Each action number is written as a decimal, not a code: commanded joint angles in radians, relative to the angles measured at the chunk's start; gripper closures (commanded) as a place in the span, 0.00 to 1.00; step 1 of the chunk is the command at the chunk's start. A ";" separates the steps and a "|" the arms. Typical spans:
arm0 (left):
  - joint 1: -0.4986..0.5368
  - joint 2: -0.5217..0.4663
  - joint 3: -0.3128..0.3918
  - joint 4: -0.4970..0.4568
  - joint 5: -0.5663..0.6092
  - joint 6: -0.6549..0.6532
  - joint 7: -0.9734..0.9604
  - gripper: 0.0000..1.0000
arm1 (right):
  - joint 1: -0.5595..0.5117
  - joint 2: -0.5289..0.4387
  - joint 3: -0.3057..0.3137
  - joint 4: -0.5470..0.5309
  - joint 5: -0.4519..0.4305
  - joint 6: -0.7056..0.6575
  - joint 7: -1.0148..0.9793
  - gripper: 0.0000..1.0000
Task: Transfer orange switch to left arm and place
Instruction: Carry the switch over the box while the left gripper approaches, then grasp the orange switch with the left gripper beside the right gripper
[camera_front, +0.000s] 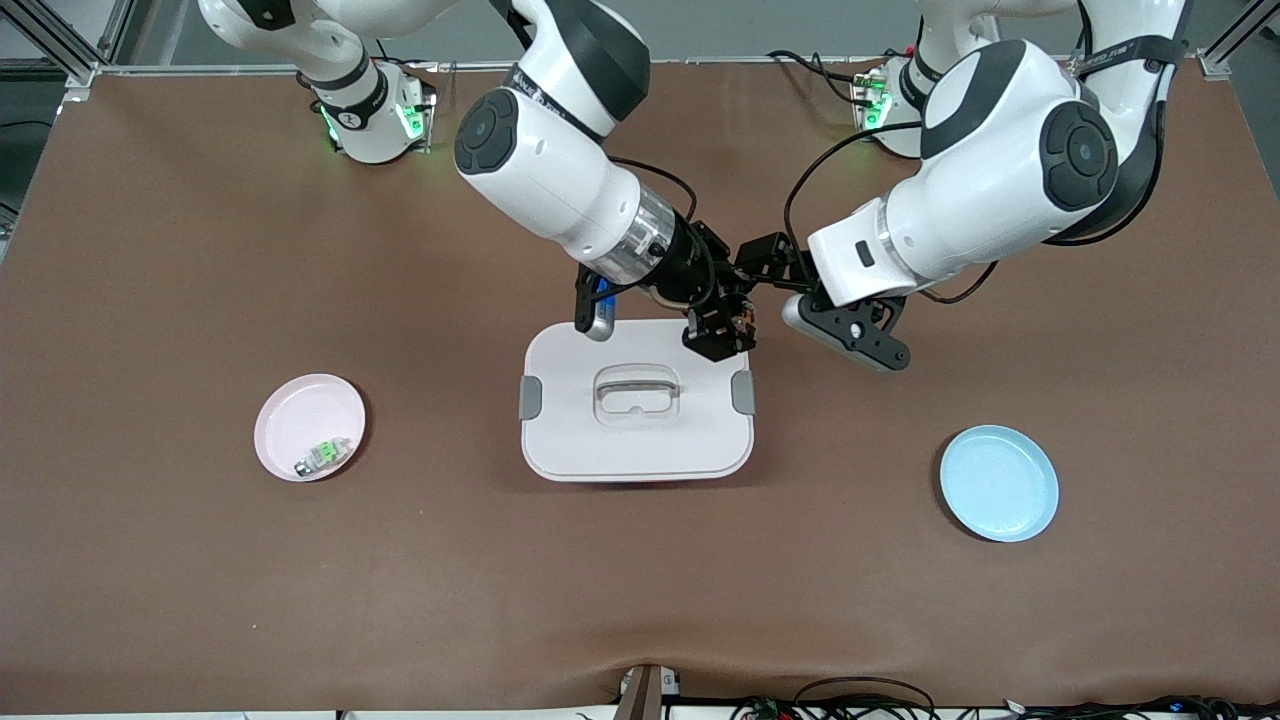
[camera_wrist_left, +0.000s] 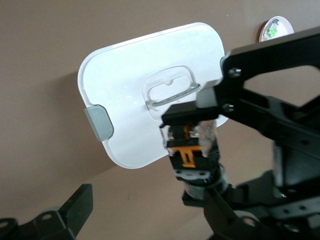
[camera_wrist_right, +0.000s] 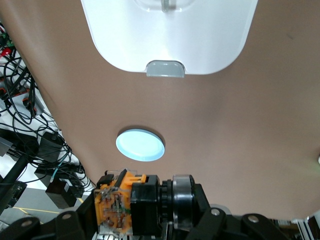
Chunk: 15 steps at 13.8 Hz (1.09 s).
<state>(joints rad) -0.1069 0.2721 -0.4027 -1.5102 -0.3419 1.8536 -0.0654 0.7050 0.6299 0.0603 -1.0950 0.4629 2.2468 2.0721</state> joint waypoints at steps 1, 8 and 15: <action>-0.005 -0.002 -0.001 0.016 -0.019 -0.004 0.010 0.00 | 0.022 0.030 -0.007 0.037 -0.038 0.016 0.028 1.00; -0.002 0.009 -0.010 0.018 -0.084 0.022 0.012 0.03 | 0.037 0.031 -0.005 0.035 -0.033 0.071 0.048 1.00; -0.004 0.032 -0.010 0.005 -0.129 0.128 0.012 0.17 | 0.037 0.037 -0.002 0.035 0.002 0.112 0.149 1.00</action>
<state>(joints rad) -0.1078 0.2943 -0.4051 -1.5041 -0.4498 1.9612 -0.0632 0.7304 0.6480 0.0580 -1.0934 0.4507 2.3410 2.1779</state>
